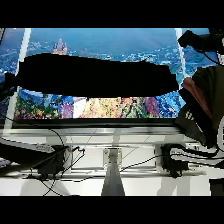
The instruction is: Fold the clothes and pants, and hang the long-sleeved shirts on hangers.
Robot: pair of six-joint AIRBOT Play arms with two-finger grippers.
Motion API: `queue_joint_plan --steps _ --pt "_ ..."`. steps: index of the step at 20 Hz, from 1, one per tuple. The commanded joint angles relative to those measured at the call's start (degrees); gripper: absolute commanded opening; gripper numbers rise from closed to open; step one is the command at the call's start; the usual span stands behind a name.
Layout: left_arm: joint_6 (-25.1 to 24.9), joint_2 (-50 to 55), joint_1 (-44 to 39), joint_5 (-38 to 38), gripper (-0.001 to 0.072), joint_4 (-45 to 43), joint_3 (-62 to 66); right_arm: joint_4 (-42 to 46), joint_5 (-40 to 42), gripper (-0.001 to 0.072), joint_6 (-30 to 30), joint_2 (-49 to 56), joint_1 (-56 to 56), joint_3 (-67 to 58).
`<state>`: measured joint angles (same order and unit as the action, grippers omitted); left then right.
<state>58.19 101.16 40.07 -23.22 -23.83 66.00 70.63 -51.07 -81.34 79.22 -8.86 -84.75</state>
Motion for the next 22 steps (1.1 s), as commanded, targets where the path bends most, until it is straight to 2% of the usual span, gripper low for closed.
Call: queue_joint_plan --steps 1,2,3,5,7,10,12,16,20,22 --pt "-3.6 2.3 -5.0 6.5 0.0337 3.3 2.5 0.7 1.8 0.0683 0.5 0.0 3.7 -0.5" --pt "-3.6 2.6 -6.0 6.8 0.0244 3.3 3.1 1.1 1.8 0.0673 0.4 0.0 4.4 -0.5" --pt "-3.8 2.5 -6.6 7.0 0.0016 3.2 3.6 1.5 1.8 0.0574 0.4 0.0 5.0 -0.5" --pt "-3.8 1.3 -7.2 6.3 0.0009 2.6 4.4 1.5 2.0 0.0248 0.4 0.0 5.7 -0.5" --pt "-3.8 -2.3 -7.5 6.3 0.0009 -3.0 4.4 1.5 3.7 0.0020 0.4 0.0 6.7 -0.5" --pt "-3.8 -10.4 -7.7 4.5 0.0009 -16.8 4.4 1.4 10.1 0.0017 -4.1 0.7 9.0 -0.5" --pt "-3.8 -16.9 -7.7 -0.1 0.0009 -21.0 4.4 1.0 13.8 0.0016 -8.3 2.1 11.5 -0.6" --pt "-3.8 -28.8 -8.1 -11.2 0.0010 -21.2 4.4 -3.2 16.4 0.0016 -12.5 7.8 19.5 -2.1" --pt "-3.7 -37.7 -8.1 -20.7 0.0010 -21.2 4.4 -5.4 16.8 0.0015 -17.8 17.5 30.6 -9.5" --pt "-0.7 -40.8 -8.1 -23.4 0.0010 -21.1 4.4 -8.4 16.4 0.0015 -19.4 22.9 35.8 -15.2"
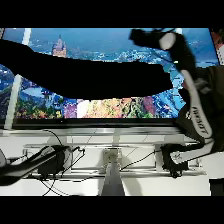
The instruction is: Fold the clothes and pants, and hang the long-sleeved shirts on hangers.
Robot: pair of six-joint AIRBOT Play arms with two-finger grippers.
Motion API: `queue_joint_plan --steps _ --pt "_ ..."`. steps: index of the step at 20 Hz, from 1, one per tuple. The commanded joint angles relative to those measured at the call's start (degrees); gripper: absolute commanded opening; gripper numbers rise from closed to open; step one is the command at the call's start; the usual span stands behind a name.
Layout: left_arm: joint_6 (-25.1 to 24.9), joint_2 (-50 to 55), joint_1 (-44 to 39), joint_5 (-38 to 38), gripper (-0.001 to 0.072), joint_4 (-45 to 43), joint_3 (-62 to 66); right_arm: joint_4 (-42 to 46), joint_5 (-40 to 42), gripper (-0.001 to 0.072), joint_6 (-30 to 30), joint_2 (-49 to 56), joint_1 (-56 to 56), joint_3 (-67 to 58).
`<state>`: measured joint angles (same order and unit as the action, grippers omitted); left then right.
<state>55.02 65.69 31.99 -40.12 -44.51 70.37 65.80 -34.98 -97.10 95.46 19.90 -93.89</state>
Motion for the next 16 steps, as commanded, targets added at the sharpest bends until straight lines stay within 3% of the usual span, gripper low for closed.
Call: queue_joint_plan --steps 1,6,10,16 --pt "3.1 -6.4 -0.2 -7.9 0.0010 -0.5 0.0 -5.3 0.0 0.0016 -3.7 9.0 9.5 -8.7" --pt "8.7 -10.5 -0.2 -12.4 0.0010 0.8 0.0 -7.5 0.0 0.0015 -6.3 18.3 21.6 -17.7" --pt "9.2 -11.5 -0.2 -12.4 0.0010 6.2 0.0 -13.2 0.1 0.0015 -7.1 24.3 30.4 -22.0" --pt "10.1 -11.5 -0.2 -12.5 0.0010 7.7 0.0 -13.5 6.1 0.0015 -7.5 26.5 37.9 -22.3"
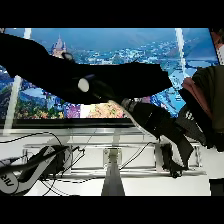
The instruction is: Fold the clothes and pants, and hang the long-sleeved shirts on hangers.
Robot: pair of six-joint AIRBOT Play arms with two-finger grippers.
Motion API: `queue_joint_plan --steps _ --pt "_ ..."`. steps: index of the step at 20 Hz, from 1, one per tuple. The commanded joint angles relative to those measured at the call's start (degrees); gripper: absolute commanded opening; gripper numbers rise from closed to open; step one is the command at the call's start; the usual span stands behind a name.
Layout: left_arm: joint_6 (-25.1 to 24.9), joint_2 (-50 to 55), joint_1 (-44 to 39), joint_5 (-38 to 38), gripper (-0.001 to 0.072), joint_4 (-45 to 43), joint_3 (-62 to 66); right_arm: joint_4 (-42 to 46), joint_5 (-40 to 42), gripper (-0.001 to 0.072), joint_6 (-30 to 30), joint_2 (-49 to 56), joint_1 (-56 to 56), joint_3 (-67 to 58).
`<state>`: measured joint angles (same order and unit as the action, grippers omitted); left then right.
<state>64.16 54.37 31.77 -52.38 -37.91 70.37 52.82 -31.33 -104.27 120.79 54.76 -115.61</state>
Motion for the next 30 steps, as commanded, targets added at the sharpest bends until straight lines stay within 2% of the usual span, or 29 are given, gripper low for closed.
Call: queue_joint_plan --steps 1,4,8,12,14,17,19,22,23,25,26,30 --pt "1.5 -0.1 0.0 -0.2 0.0010 1.1 0.0 -0.3 2.3 0.0015 -0.3 1.2 2.7 -0.5" --pt "1.5 -0.1 0.0 -0.2 0.0010 1.1 -0.5 0.0 -0.5 0.0016 0.1 0.4 -1.0 -0.5" --pt "1.5 1.4 -3.2 -0.2 0.0010 1.1 -3.0 0.2 -9.2 0.0016 0.6 -3.6 -10.0 -0.5" --pt "1.5 6.3 -14.9 0.5 0.0010 1.1 -4.8 0.4 -16.6 0.0017 6.3 -9.5 -19.1 -0.5" --pt "1.5 9.2 -22.8 4.4 0.0010 1.2 -4.9 1.3 -18.7 0.0017 9.8 -12.3 -22.3 -0.5" --pt "1.5 12.4 -33.8 12.5 0.0009 0.9 -5.0 5.3 -20.8 0.0017 10.5 -15.5 -25.9 -0.5" --pt "1.5 13.8 -38.3 13.2 0.0010 -0.1 -5.1 6.5 -22.1 0.0017 10.5 -16.5 -27.4 -0.5" --pt "1.5 14.5 -40.6 12.7 0.0016 -1.0 -8.3 7.2 -23.7 0.0017 10.5 -16.7 -28.3 -0.5" --pt "1.5 14.5 -40.6 11.9 0.0117 -1.0 -9.9 7.7 -23.8 0.0017 10.5 -16.7 -28.3 -0.5" --pt "1.5 14.5 -39.8 9.7 0.0660 -1.6 -11.6 7.7 -23.8 0.0017 10.5 -16.7 -28.3 -0.5" --pt "1.5 14.4 -39.0 8.5 0.0700 -3.0 -11.6 7.9 -23.8 0.0017 10.6 -16.7 -28.3 -0.5" --pt "1.6 13.0 -29.9 7.5 0.0692 -10.0 -11.6 12.6 -25.6 0.0017 11.5 -16.7 -28.3 -0.5"
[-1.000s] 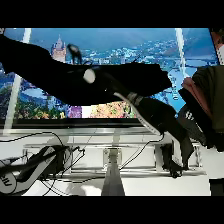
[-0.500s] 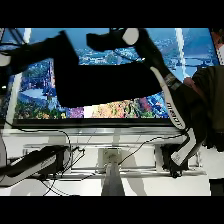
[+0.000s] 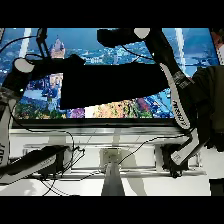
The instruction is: Fold the clothes and pants, and hang the long-sleeved shirts on hangers.
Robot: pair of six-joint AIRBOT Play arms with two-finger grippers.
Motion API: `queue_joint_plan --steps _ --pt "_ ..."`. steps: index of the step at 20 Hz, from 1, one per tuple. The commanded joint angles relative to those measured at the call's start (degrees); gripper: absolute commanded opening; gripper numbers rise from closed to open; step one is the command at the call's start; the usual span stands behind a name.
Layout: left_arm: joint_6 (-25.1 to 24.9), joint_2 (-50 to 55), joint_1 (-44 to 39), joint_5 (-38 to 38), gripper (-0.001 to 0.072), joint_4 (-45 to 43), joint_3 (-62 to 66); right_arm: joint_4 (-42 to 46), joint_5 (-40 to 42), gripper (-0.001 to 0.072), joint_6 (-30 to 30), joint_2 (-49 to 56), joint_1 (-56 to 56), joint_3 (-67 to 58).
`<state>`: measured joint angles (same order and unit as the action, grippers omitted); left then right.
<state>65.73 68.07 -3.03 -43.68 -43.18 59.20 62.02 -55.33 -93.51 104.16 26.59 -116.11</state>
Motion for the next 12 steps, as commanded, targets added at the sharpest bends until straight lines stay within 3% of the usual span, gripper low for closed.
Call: queue_joint_plan --steps 1,7,12 --pt "0.4 -0.9 8.7 -1.7 0.0692 -6.1 -0.5 4.6 -2.5 0.0017 1.2 0.0 -0.1 0.0" --pt "0.7 2.4 27.1 -17.6 0.0690 -17.1 -0.5 5.8 -3.0 0.0017 1.7 0.2 -0.1 0.7" --pt "-5.4 12.2 28.3 -22.2 0.0687 -10.3 -0.5 5.8 -1.7 0.0017 1.7 0.3 -0.1 0.7"
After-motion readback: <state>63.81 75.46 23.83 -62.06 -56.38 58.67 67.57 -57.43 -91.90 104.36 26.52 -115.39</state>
